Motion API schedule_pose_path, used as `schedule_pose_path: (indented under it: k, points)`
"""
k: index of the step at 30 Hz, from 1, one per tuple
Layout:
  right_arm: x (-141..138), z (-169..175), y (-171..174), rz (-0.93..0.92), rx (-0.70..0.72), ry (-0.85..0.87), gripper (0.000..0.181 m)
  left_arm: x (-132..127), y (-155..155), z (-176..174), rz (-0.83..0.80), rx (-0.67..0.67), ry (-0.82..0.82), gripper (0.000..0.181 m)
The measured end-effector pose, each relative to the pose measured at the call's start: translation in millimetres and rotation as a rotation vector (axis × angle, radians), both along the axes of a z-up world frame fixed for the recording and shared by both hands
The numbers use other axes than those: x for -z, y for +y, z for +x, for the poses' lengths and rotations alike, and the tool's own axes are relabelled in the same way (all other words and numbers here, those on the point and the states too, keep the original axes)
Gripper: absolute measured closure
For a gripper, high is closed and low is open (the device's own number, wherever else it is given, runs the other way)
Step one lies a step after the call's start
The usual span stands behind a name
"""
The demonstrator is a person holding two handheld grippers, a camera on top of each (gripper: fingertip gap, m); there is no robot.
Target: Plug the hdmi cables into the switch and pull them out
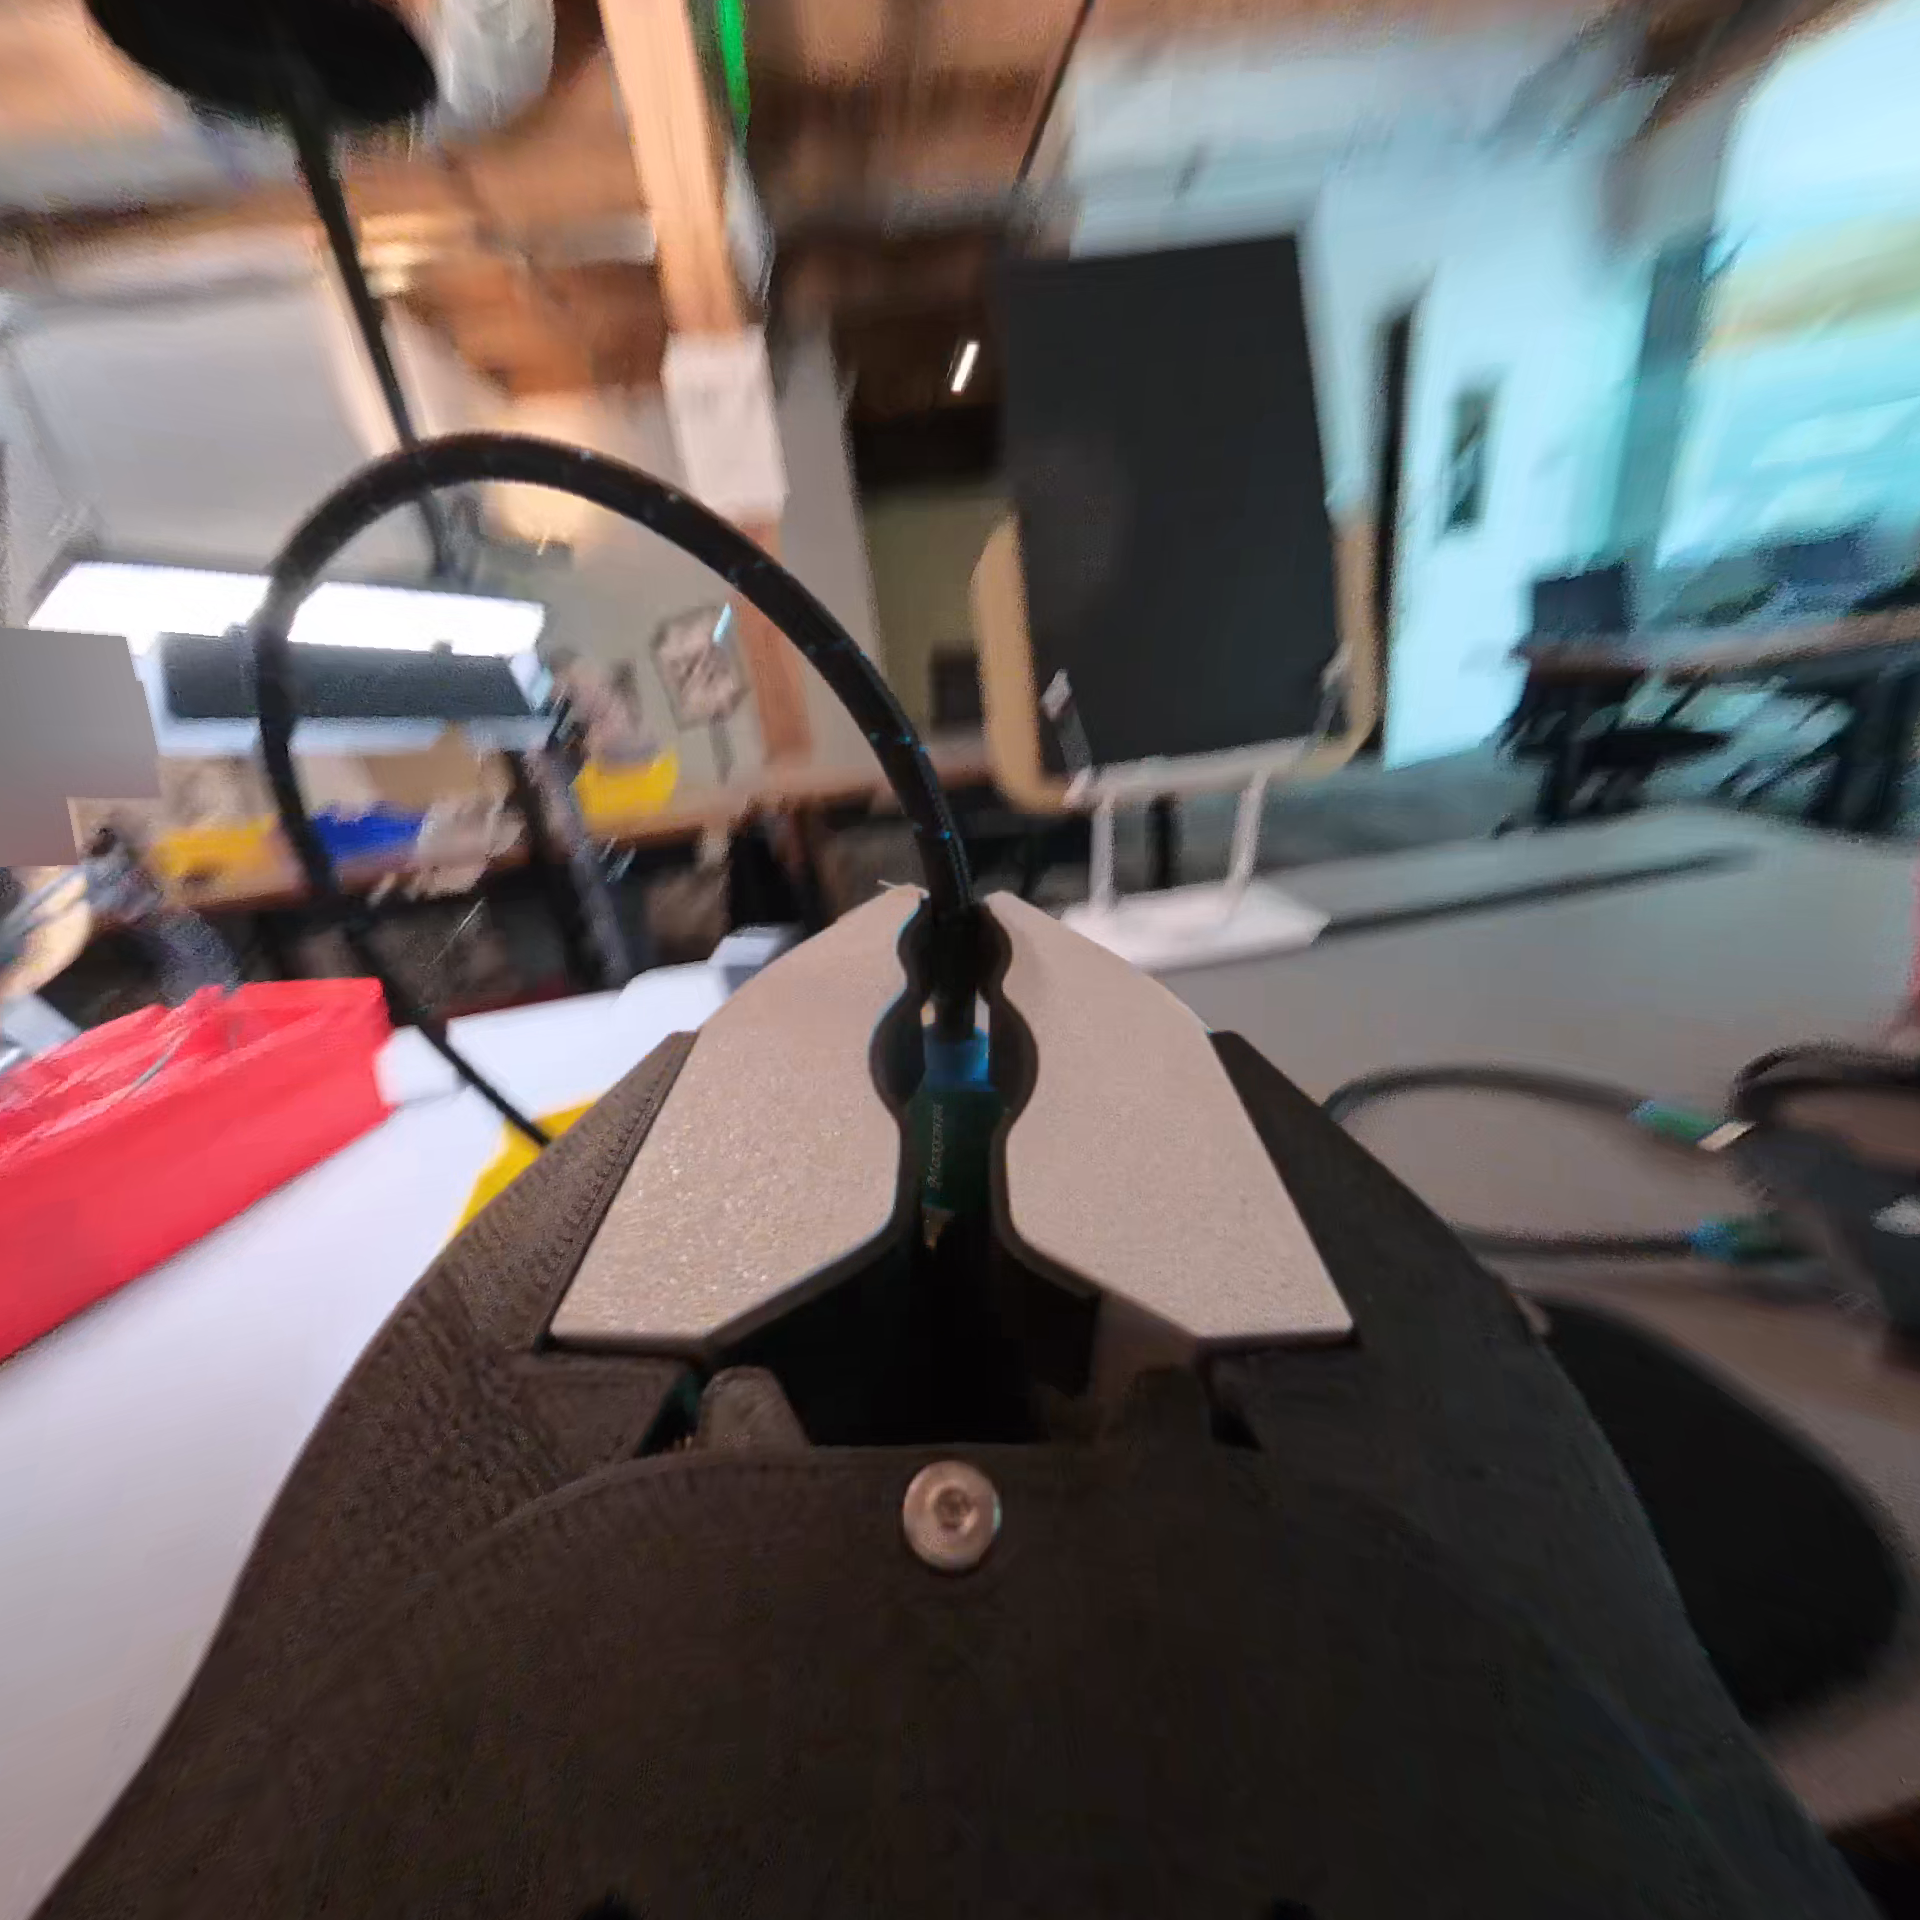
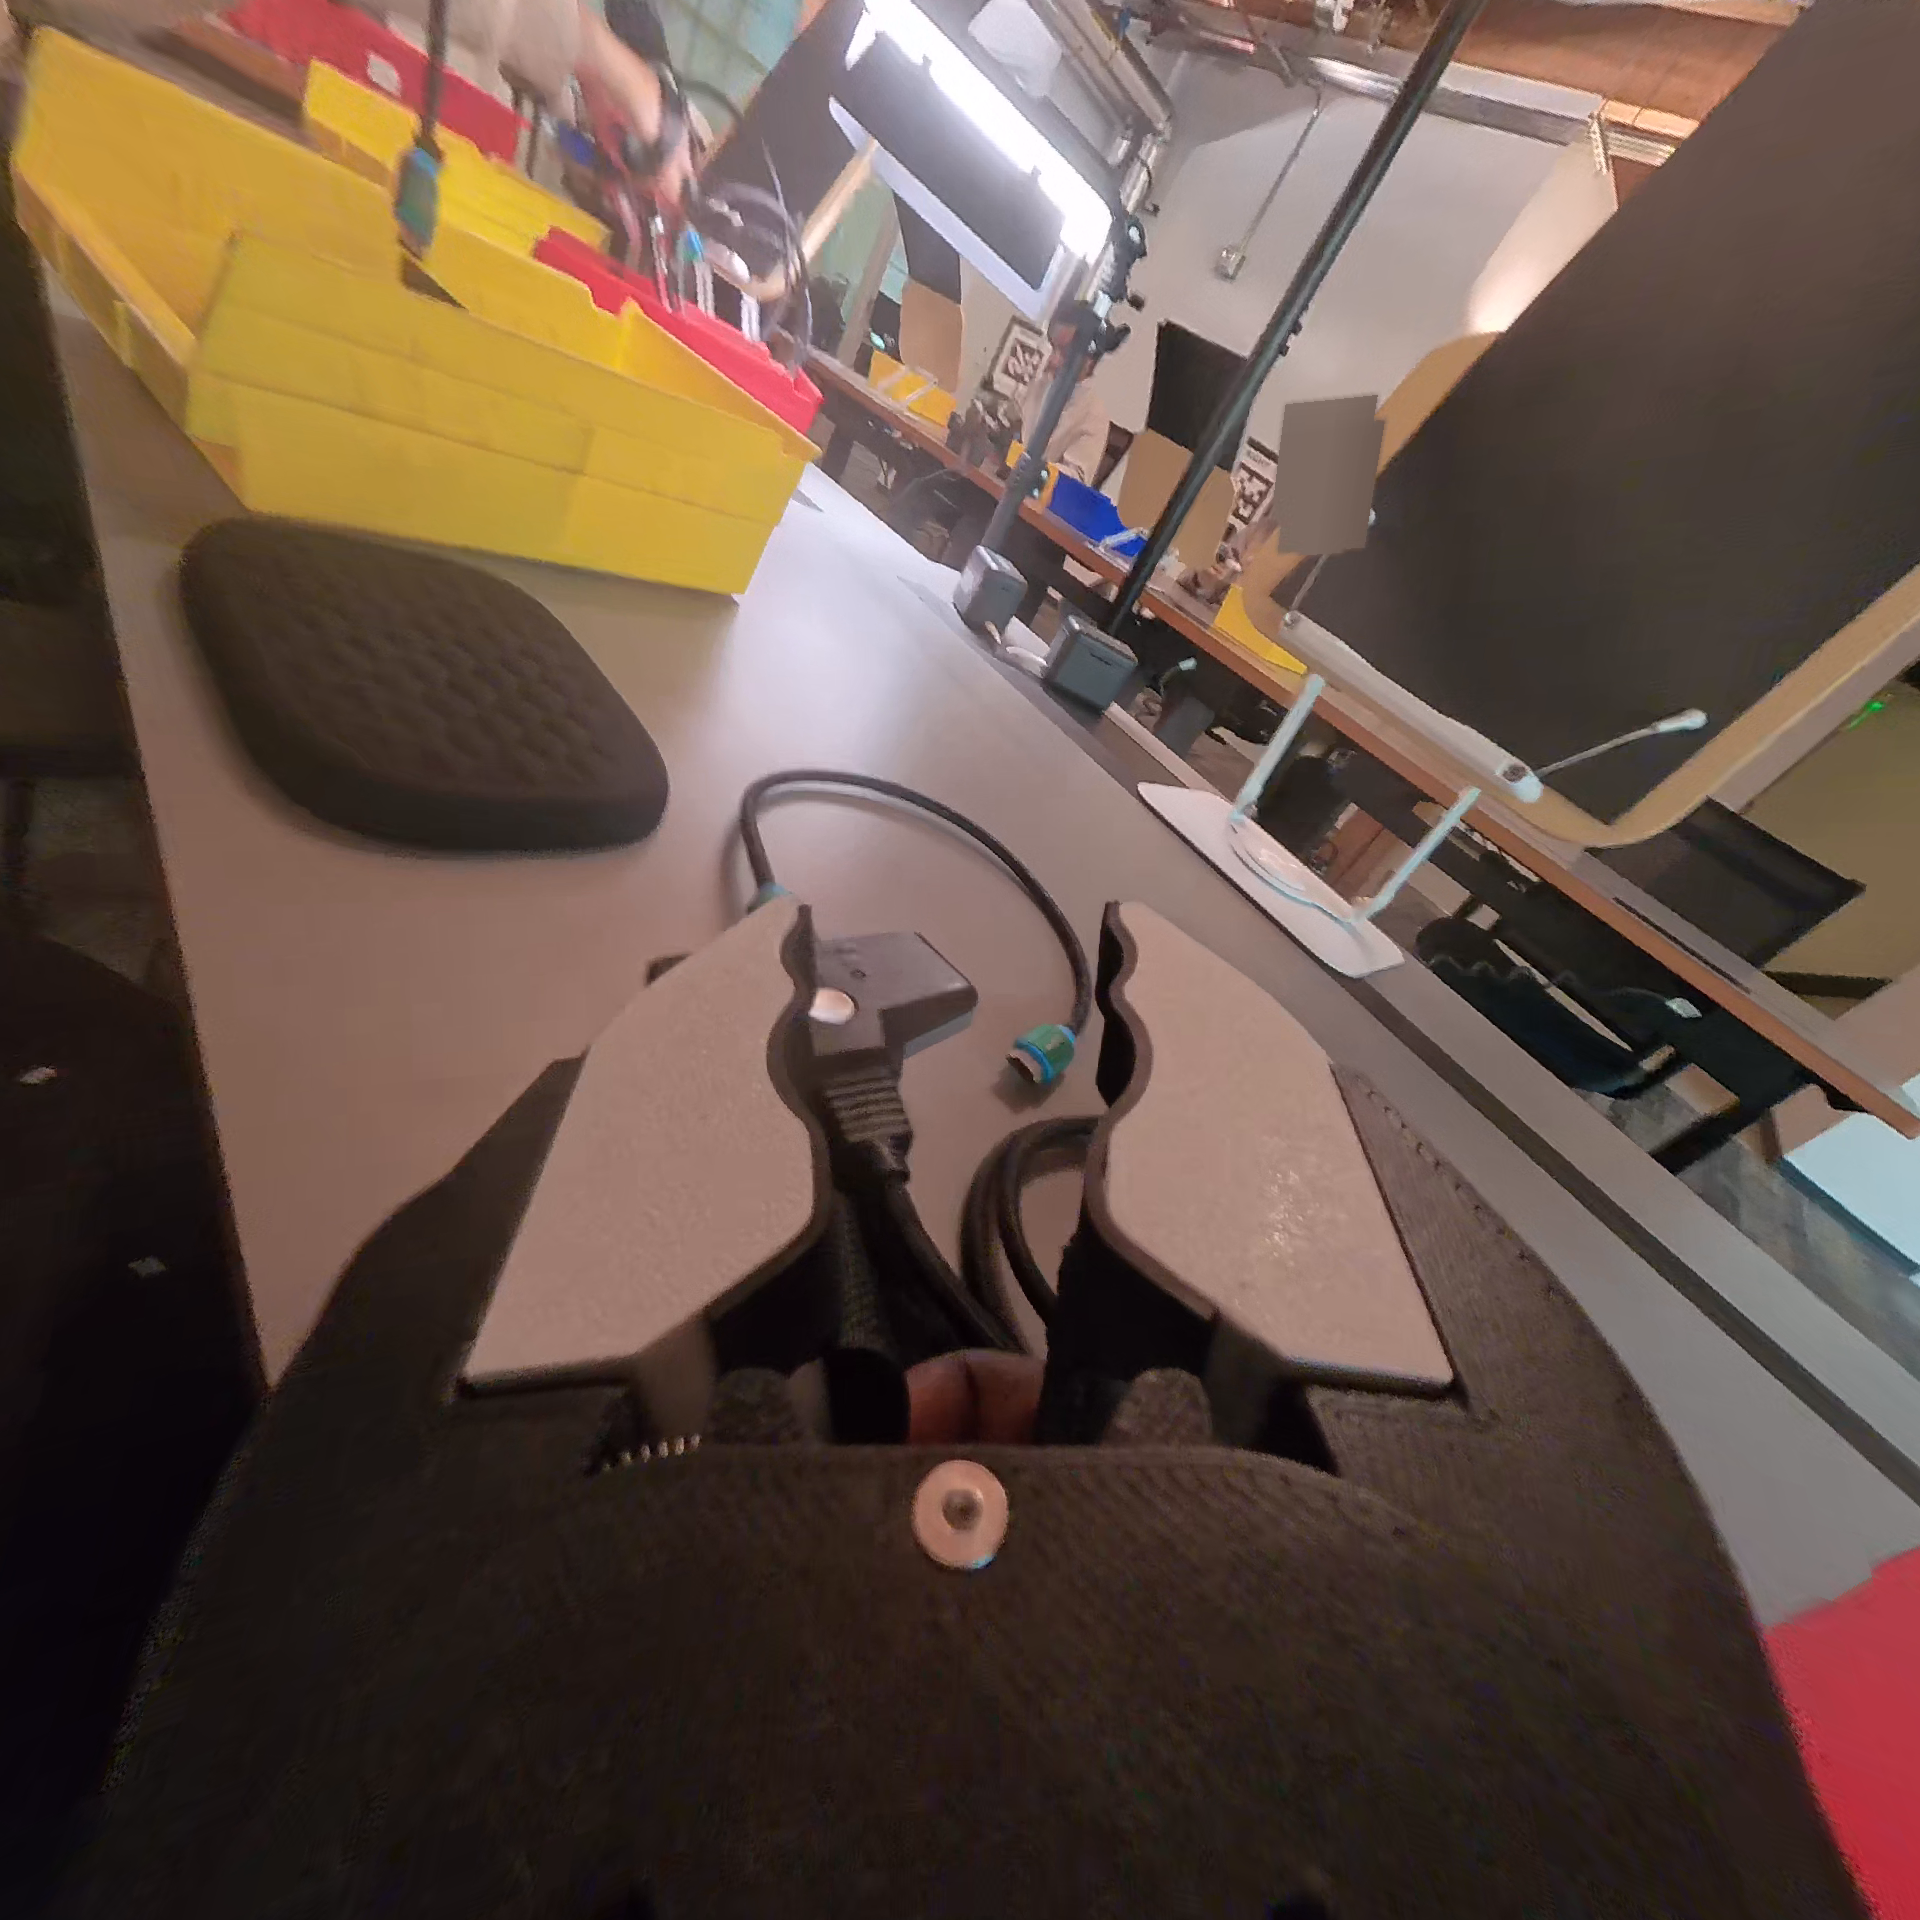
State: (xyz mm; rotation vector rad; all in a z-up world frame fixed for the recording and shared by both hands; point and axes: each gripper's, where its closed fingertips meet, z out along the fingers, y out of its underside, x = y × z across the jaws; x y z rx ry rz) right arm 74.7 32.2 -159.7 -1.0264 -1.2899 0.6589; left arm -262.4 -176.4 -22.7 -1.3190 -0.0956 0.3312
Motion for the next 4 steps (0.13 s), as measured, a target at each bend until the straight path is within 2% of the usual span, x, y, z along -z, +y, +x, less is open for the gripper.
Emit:
schedule_pose_path:
  k: [2,4]
  points:
    - [-6,-6,-11,-0.042,-0.054,0.051,0.129,-21,0,30,0.22,0.175,-0.035,0.174]
    - [-13,-15,-27,-0.105,-0.126,0.107,0.131,-32,1,58,0.394,0.381,-0.12,0.175]
